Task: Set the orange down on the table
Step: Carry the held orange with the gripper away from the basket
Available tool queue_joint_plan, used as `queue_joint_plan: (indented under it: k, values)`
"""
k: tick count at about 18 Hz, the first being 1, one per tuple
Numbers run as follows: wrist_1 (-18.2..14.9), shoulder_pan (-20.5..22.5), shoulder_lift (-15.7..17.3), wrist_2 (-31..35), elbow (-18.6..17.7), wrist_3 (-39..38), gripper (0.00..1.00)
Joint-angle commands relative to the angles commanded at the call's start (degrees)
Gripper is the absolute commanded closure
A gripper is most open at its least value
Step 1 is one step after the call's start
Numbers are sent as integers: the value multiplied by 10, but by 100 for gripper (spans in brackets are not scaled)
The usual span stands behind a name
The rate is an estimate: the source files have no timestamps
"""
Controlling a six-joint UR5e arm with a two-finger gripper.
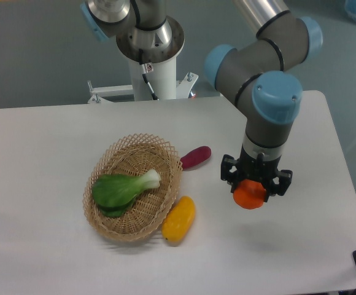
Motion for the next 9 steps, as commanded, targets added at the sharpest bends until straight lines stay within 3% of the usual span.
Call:
queue_joint_plan:
  k: [5, 9]
  values:
    - [76, -6, -23, 37, -40, 2, 43]
    - [88, -34, -47, 82, -54, -4, 43]
